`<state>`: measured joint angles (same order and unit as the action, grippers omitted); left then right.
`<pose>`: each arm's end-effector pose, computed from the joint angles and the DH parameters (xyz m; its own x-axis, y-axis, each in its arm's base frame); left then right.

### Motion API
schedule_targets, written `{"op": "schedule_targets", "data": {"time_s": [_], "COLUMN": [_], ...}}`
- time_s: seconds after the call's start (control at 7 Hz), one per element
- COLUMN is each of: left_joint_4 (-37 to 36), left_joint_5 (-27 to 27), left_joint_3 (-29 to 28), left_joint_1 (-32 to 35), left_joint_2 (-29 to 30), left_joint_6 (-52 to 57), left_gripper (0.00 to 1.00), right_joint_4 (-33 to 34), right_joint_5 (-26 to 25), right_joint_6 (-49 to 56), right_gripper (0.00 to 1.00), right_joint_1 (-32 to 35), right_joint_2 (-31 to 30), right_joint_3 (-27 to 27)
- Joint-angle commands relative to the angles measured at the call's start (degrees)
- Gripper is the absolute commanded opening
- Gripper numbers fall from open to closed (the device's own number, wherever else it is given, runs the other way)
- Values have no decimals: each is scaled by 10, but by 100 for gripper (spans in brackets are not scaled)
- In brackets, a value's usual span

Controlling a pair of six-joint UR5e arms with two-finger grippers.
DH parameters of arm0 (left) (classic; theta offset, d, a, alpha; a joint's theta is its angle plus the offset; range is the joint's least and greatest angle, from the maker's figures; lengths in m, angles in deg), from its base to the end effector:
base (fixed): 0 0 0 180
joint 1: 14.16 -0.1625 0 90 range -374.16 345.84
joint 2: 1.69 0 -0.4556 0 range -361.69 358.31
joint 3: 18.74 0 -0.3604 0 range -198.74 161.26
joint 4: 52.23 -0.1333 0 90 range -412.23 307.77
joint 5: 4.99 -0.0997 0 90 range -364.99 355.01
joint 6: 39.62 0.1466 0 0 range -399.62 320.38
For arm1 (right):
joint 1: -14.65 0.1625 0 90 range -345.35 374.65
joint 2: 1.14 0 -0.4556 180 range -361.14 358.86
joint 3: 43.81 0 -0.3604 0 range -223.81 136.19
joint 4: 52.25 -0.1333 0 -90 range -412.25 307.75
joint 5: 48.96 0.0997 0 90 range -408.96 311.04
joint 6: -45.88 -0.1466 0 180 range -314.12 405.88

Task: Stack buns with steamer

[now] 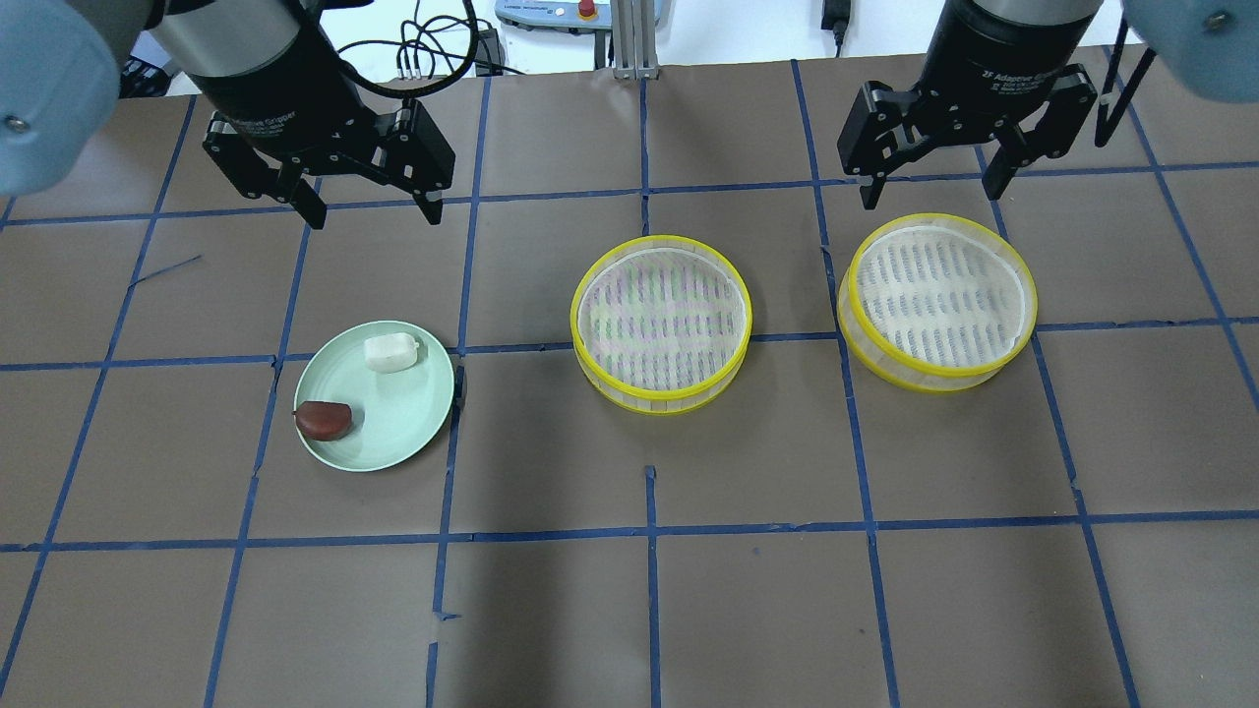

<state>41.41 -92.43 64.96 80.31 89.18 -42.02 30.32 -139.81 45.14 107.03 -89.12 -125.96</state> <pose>-0.1760 -0.4576 0.5089 -0.9982 0.0375 0.0459 0.0361 0.9989 -0.0293 0.1505 -0.4643 0.5051 -0.9995 -0.0290 0.0152 -0.0286 0.9992 0.0277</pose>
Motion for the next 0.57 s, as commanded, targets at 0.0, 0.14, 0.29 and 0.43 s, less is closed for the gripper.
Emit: {"op": "schedule_targets", "data": {"time_s": [0.0, 0.14, 0.29, 0.43], "left_joint_4": [-7, -7, -7, -7], "left_joint_5": [2, 2, 1, -2], "left_joint_3": [2, 2, 3, 9], "left_joint_1": [-2, -3, -5, -13], "left_joint_2": [-2, -2, -8, -11], "left_joint_6": [0, 0, 0, 27], "left_gripper": [100, 100, 100, 100], "right_joint_4": [1, 0, 1, 1], "right_joint_5": [1, 0, 1, -5], "right_joint_6": [0, 0, 0, 5], "right_gripper": [100, 100, 100, 100], "right_joint_1": [0, 0, 0, -7], "right_joint_2": [-1, 0, 0, 3], "right_joint_3": [0, 0, 0, -2]}}
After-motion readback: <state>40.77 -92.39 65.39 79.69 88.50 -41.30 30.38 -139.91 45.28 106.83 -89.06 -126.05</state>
